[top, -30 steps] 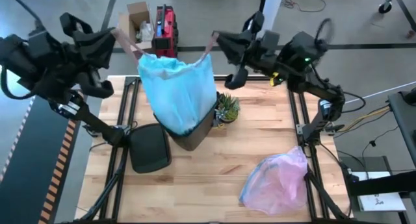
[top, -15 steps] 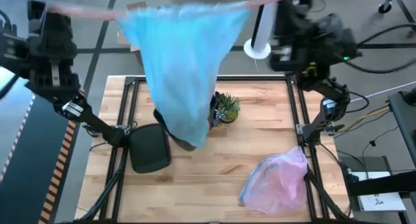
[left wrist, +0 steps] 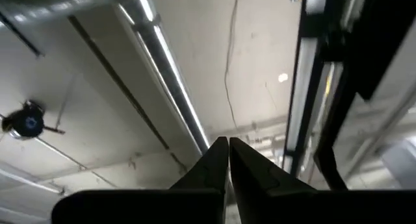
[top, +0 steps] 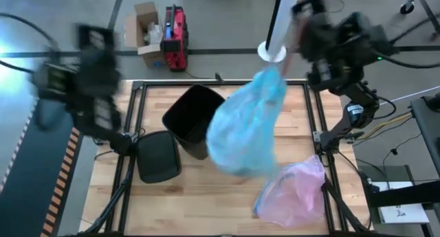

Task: Place trash/remove bag and relplace
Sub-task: Close the blue trash bag

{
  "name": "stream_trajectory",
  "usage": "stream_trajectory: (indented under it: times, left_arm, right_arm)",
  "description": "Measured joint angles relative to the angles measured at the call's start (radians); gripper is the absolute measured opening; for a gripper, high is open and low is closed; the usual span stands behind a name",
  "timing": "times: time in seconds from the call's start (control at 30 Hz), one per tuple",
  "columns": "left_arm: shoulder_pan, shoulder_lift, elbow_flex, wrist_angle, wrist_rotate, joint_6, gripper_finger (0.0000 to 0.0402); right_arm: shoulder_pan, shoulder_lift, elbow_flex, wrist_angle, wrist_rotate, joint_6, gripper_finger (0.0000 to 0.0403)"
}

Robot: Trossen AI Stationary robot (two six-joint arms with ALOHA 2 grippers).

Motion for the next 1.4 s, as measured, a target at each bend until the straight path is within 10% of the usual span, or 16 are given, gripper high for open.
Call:
stream_trajectory:
  times: [0.3, 0.6, 1.4]
  left_arm:
    - [-0.008, 0.033, -0.002, -0.021, -0.163, -0.002, 0.0]
    - [-0.066, 0.058, -0.032, -0.44, -0.437, -0.062, 0.0015]
    - [-0.31, 0.095, -0.258, -0.456, -0.921, -0.063, 0.0159]
  right_arm:
    - [0.018, -0.108, 0.002, -0.463, 0.01, 0.0, 0.0]
    - [0.019, -0.187, 0.001, -0.812, 0.06, -0.014, 0.0]
    - [0.039, -0.204, 0.001, -0.91, 0.276, -0.074, 0.0]
